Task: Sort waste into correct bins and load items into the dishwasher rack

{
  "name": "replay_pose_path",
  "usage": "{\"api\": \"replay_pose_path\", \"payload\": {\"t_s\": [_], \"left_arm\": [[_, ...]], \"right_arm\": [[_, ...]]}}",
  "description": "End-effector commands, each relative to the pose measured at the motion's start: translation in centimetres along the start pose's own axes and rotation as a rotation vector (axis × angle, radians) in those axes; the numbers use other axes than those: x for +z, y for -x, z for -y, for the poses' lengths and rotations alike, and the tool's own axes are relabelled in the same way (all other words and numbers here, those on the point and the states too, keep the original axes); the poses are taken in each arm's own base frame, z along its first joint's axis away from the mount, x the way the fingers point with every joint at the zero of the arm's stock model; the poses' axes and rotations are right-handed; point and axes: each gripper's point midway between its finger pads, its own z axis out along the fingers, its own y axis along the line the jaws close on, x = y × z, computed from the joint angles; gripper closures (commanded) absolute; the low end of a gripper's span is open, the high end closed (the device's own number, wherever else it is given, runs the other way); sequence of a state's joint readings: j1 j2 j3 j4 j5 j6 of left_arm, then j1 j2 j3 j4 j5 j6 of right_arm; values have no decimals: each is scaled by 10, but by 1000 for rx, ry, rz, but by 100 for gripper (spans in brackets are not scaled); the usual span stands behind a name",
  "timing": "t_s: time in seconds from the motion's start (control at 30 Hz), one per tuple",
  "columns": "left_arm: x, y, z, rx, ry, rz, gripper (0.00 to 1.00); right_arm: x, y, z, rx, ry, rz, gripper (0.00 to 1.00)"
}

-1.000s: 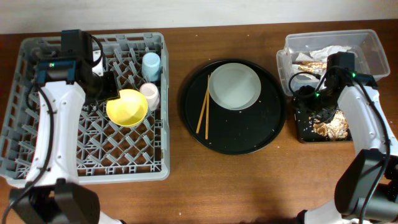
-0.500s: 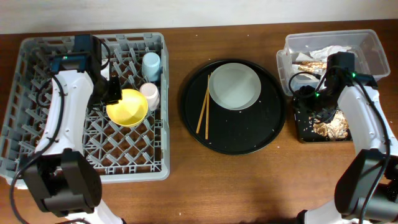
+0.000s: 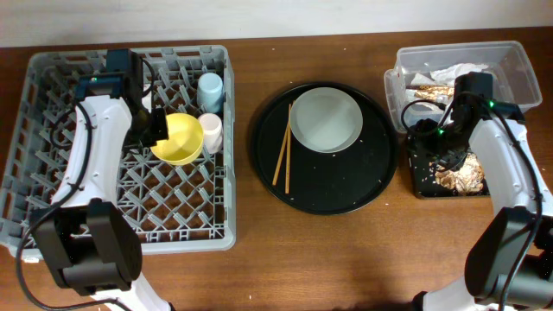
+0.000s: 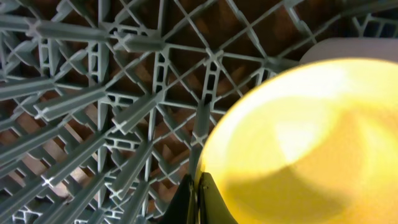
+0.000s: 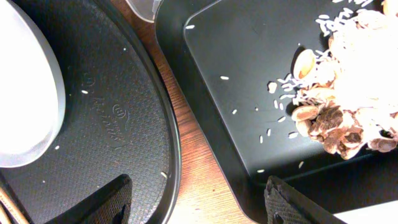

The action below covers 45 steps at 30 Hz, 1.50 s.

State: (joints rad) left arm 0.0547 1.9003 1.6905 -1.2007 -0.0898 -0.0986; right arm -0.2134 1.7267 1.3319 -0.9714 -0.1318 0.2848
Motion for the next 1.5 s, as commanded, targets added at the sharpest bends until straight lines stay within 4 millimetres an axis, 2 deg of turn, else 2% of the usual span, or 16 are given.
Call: {"api": "replay_pose_path", "payload": {"t_s": [0.0, 0.07, 0.13, 0.2, 0.23, 0.33, 0.43, 0.53, 0.7, 0.77, 0.93, 1.07, 1.2, 1.33, 1.47], "left_arm": [[-13, 11, -5, 7, 9, 52, 100], [-57, 28, -6, 14, -1, 168, 99], [-109, 36, -7, 73, 12, 283, 100], [-144, 31, -17, 93, 124, 348, 100], [-164, 19, -25, 127, 249, 367, 100], [-184, -7, -28, 211, 503, 326, 100], [-208, -27, -12, 243, 744, 377, 99], [-202, -34, -1, 209, 791, 417, 100], [-164, -49, 0, 208, 885, 389, 100], [-144, -52, 7, 247, 913, 392, 100], [-143, -47, 27, 279, 942, 497, 99], [-140, -44, 28, 272, 965, 528, 99], [-147, -35, 30, 278, 1043, 591, 100], [-127, -31, 46, 335, 1064, 568, 100], [-101, -31, 56, 317, 1047, 551, 100]], "right_arm": [[-5, 1, 2, 0, -9, 17, 30], [-5, 1, 2, 0, -8, 17, 30], [-5, 1, 2, 0, -8, 17, 30], [-5, 1, 2, 0, -9, 18, 30], [-5, 1, 2, 1, -9, 18, 31], [-5, 1, 2, 1, -8, 18, 30], [-5, 1, 2, 1, -8, 17, 30], [-5, 0, 3, 1, -9, 13, 30], [-5, 0, 2, 1, -9, 15, 30], [-5, 1, 2, 1, -8, 18, 31], [-5, 1, 2, 1, -9, 17, 30], [-5, 1, 2, 1, -8, 17, 30], [-5, 1, 2, 1, -8, 17, 31], [-5, 1, 2, 0, -8, 18, 30], [-5, 1, 2, 0, -9, 18, 30]]}}
